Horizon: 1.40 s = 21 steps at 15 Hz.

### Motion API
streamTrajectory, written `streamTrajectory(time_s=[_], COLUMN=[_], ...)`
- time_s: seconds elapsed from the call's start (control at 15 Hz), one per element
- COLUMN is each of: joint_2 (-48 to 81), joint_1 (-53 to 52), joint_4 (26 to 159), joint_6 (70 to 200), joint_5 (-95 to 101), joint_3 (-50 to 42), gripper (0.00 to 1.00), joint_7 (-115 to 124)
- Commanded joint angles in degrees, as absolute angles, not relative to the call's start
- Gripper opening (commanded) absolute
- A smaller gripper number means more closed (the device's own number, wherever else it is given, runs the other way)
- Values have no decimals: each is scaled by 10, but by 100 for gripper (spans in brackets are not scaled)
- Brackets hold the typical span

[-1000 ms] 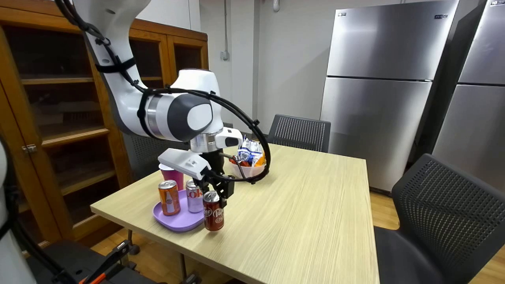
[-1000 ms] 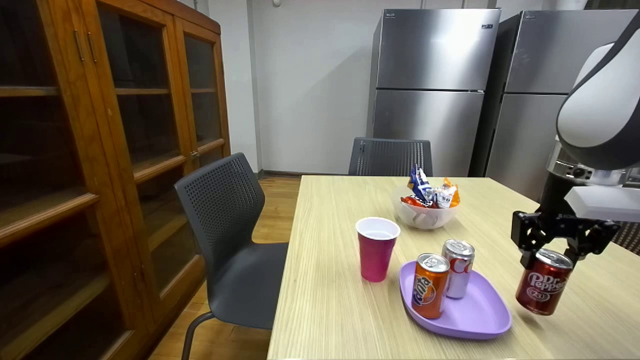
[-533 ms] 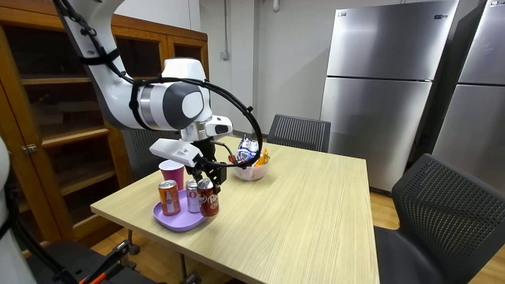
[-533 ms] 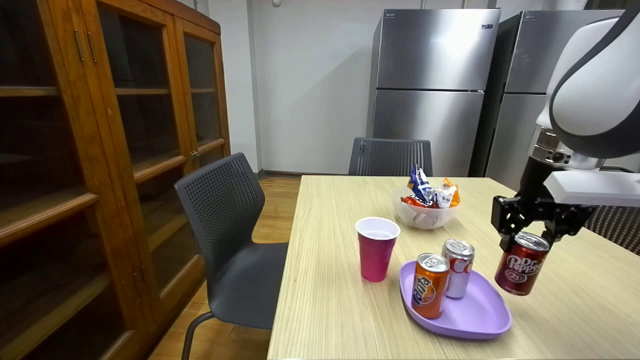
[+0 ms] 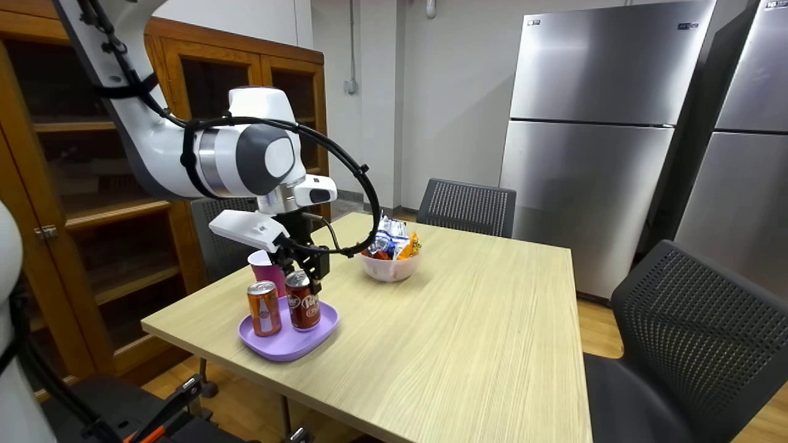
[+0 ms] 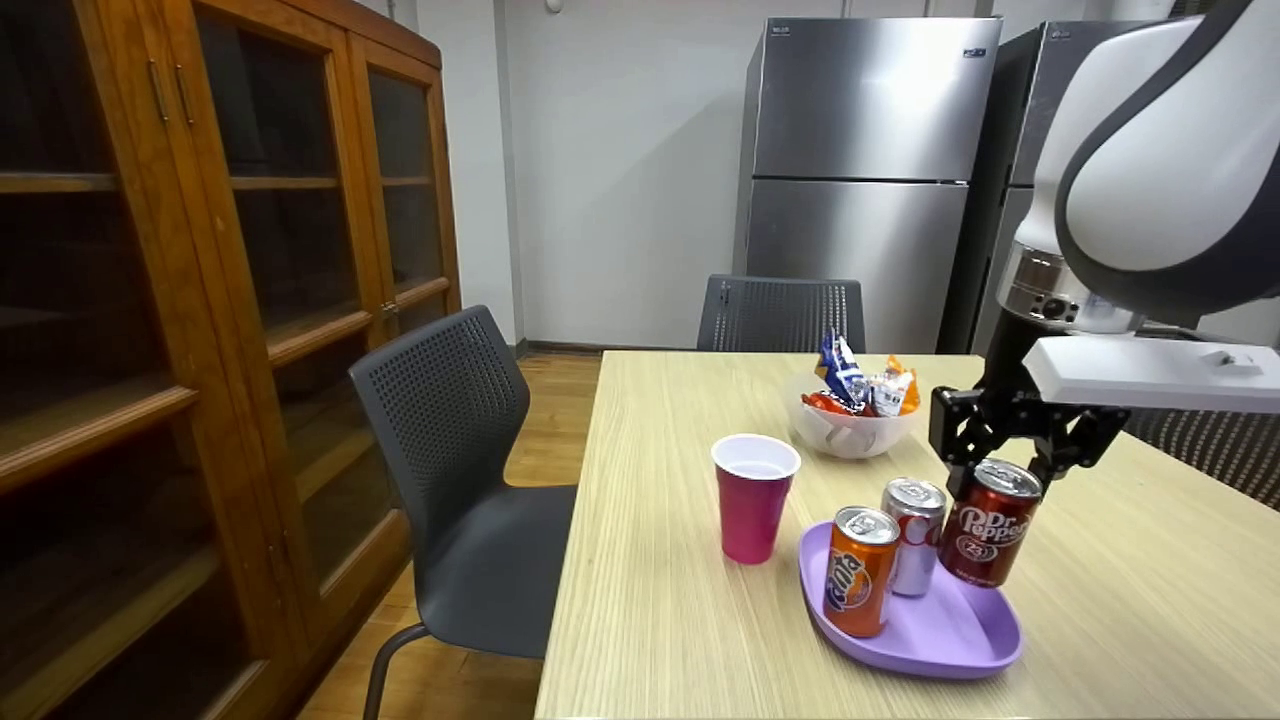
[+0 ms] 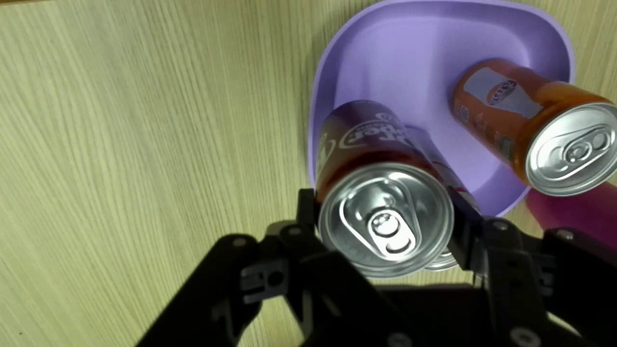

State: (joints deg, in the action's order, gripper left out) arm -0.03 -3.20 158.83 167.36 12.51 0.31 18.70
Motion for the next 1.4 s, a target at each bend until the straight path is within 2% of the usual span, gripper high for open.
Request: streamTrajectory(time_s=[0.0,1.33], joint_2=[-8,59], joint_1=[-49,-58], joint_4=[1588,1588], joint_6=[1666,1679], joint_5=[127,88], joint_3=[18,7], gripper=[38,38], joint_7=[219,174])
